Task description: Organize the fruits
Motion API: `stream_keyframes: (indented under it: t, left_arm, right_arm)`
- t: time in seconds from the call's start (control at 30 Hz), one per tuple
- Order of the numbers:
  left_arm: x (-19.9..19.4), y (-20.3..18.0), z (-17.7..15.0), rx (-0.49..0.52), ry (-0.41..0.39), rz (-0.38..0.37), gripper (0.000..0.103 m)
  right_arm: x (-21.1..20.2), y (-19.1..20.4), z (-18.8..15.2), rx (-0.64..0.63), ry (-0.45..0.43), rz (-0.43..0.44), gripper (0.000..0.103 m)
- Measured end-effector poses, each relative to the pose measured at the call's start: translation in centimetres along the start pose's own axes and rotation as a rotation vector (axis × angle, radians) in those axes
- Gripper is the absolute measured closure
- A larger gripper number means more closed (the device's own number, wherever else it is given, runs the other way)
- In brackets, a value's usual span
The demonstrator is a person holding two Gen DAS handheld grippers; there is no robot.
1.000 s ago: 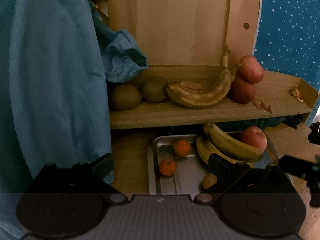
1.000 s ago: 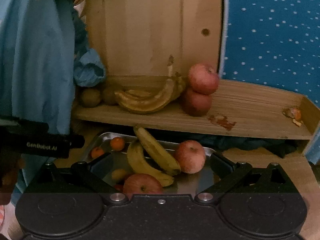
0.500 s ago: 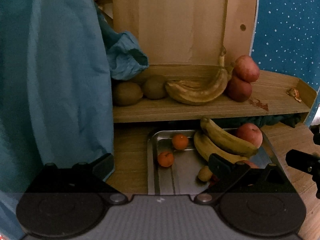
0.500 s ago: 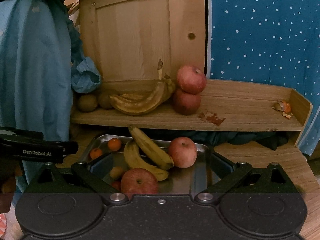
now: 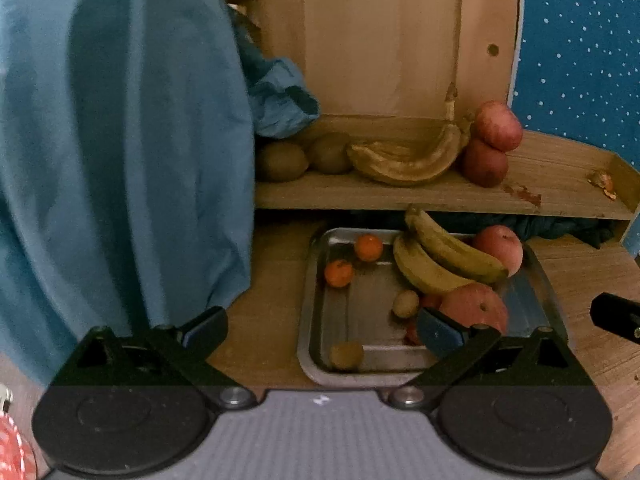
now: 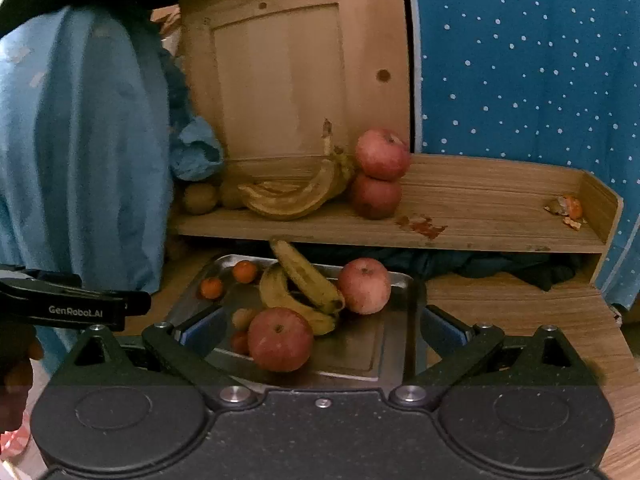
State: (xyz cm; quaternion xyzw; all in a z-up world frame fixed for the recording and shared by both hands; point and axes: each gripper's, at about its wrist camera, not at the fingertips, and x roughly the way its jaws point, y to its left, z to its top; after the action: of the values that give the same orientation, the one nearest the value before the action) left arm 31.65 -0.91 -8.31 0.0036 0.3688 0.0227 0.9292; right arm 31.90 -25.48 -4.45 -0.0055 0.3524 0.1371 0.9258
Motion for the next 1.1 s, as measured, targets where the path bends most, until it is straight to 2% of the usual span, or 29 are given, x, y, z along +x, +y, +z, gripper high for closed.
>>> stream_keyframes:
  t: [0.43, 1.1]
  left_arm:
    - [-4.4, -1.0, -2.2, -0.038, -0.004, 0.081, 0.000]
    - [-8.5, -3.5, -6.0, -0.068, 0.012, 0.121, 0.000]
  right_arm:
    - [-3.0, -0.5, -1.3, -0.025, 0.000, 0.095, 0.001]
    - [-6.7, -1.7, -4.4, -0.030, 0.030, 0.122, 0.001]
